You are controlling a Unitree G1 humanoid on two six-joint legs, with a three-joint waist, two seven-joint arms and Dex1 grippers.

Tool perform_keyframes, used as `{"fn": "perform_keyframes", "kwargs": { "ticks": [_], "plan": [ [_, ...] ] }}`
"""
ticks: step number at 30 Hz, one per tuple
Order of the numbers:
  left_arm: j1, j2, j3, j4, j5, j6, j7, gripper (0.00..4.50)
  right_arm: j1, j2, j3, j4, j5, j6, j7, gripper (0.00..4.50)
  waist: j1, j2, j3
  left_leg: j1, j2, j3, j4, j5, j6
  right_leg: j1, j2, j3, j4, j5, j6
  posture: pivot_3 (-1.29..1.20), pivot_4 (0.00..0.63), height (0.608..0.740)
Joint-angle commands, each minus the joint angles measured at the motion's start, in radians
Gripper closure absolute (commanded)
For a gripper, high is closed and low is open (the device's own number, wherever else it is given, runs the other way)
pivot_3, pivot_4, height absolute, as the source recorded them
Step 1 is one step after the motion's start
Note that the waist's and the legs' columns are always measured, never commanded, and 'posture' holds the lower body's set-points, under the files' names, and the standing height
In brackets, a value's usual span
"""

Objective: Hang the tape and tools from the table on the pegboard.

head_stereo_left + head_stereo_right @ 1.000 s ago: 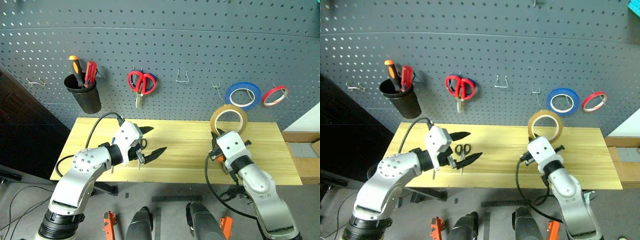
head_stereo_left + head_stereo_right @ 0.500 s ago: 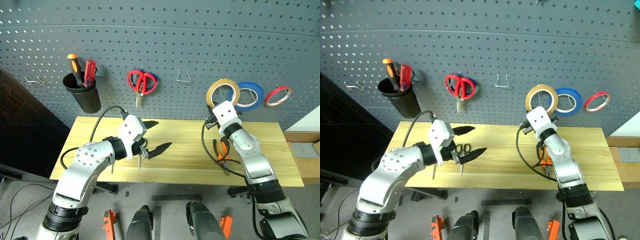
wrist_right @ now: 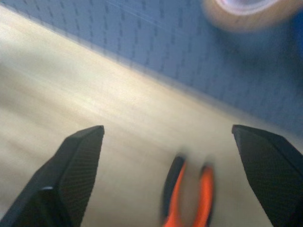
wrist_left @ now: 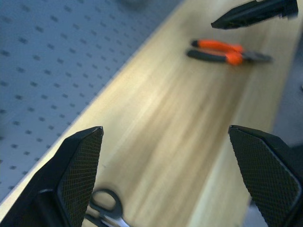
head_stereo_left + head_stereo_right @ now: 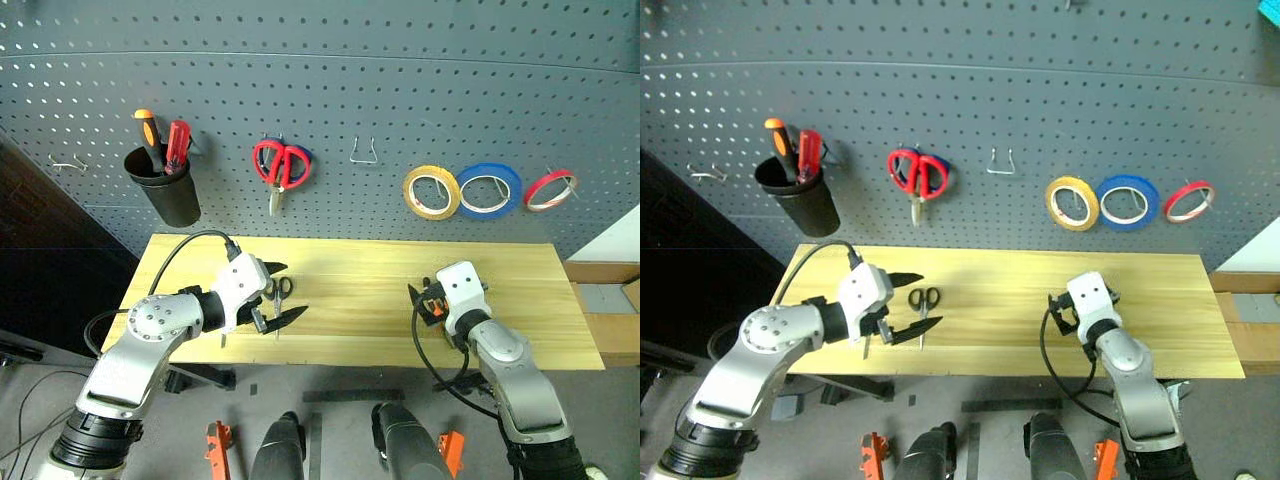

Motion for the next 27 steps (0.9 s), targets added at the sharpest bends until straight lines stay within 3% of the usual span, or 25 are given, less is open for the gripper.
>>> {"fn": "perform_keyframes", "kwargs": {
  "ticks": [1, 8, 27],
  "plan": [
    [-0.01, 0.012, -0.02, 0.016, 0.019, -0.056, -0.036, 0.0, -0.07, 0.033, -0.055, 0.009, 0.034, 0.246, -0.022, 0.03, 0.001, 0.0, 0.0, 0.0, 0.0, 0.0, 0.0, 0.0, 0.0, 0.0, 0.0, 0.0, 0.001, 0.0, 0.0, -0.13, 0.262, 0.74],
    [-0.027, -0.02, -0.068, 0.012, 0.033, -0.066, -0.04, 0.0, -0.195, -0.007, -0.093, 0.273, 0.027, 0.259, -0.055, 0.03, 0.002, 0.0, 0.0, -0.001, 0.0, 0.001, -0.001, 0.0, 0.001, -0.001, 0.0, -0.001, 0.0, 0.002, 0.005, -0.12, 0.254, 0.74],
    [0.007, -0.028, -0.082, -0.034, 0.02, -0.036, -0.036, 0.0, -0.352, -0.032, -0.136, 0.685, 0.095, 0.172, -0.033, 0.03, -0.002, 0.0, 0.0, 0.0, 0.0, 0.001, 0.0, 0.0, 0.001, 0.0, 0.0, 0.0, 0.003, 0.002, 0.006, -0.11, 0.252, 0.74]
  ]
}}
